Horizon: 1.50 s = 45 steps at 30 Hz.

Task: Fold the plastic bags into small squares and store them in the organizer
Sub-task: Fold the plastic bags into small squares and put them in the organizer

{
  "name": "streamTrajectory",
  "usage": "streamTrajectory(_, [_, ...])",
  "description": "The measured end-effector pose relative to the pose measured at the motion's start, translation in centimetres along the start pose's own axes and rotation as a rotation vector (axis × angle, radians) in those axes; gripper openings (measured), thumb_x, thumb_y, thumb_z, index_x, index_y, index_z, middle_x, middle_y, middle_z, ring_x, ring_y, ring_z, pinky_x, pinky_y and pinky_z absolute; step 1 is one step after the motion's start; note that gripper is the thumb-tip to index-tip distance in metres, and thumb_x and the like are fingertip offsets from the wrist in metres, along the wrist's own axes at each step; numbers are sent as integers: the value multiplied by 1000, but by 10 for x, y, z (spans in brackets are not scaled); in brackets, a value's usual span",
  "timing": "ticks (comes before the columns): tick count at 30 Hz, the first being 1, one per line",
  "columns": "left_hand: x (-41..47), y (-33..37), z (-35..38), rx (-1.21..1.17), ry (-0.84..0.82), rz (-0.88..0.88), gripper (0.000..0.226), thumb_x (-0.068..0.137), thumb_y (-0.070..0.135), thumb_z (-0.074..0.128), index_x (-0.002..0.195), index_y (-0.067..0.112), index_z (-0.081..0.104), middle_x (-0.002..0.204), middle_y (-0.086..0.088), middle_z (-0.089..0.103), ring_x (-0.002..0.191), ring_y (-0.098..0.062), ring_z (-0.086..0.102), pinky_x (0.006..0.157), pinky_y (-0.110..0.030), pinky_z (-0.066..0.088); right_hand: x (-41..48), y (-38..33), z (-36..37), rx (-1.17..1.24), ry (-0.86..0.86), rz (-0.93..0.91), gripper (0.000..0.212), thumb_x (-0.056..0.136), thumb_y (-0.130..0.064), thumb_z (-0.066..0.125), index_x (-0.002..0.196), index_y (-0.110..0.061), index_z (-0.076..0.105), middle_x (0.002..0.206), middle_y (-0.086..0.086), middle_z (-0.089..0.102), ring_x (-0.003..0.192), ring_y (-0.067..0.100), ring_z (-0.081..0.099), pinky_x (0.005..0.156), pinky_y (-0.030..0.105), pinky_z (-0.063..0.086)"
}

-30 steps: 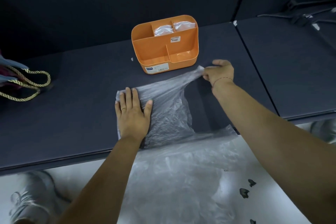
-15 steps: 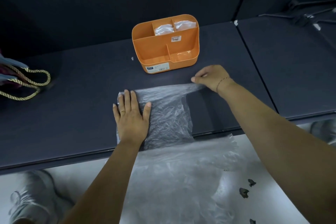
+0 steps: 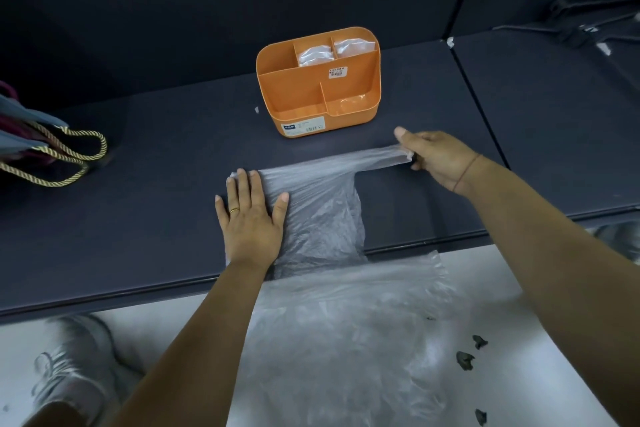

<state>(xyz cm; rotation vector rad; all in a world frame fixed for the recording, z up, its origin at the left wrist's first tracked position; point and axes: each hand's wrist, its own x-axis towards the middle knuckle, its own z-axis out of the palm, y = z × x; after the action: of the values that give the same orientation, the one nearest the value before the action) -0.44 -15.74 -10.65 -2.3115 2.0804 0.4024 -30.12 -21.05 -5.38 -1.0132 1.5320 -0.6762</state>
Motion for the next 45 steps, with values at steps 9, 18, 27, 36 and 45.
streamTrajectory(9, [2,-5,-6,-60,-31,-19,88,85,67,0,157,16,-1,165,-3,-8,151,-19,-14,120,-45,-13,-11,8,5,243,-182,-91,35,83,2,68,74,-20,43,90,4,54,79,10,53,69,20,42])
streamTrajectory(18, [5,90,-62,-808,-105,264,60,99,48,48,152,24,32,142,7,50,140,-8,31,120,-38,16,-22,-8,18,51,31,-260,9,93,-8,60,101,-6,61,88,1,64,77,5,60,66,15,46])
streamTrajectory(27, [16,116,-79,-1013,-232,248,6,94,14,65,94,15,71,85,0,64,80,-7,54,75,-11,44,-37,-13,34,276,145,-264,19,92,1,55,88,-18,55,80,1,63,63,7,60,60,19,46])
streamTrajectory(36, [16,111,-77,-1068,-189,176,8,94,17,65,89,19,71,89,4,69,82,-2,61,78,-11,47,-44,-14,50,280,338,-345,18,89,3,60,85,-14,61,81,0,67,61,4,63,61,14,49])
streamTrajectory(45, [32,105,-77,-1226,-40,6,8,96,17,63,98,16,70,92,12,68,84,3,61,75,-5,47,-40,-6,47,530,-97,-128,33,98,0,41,76,-11,62,81,0,66,86,13,61,92,33,49])
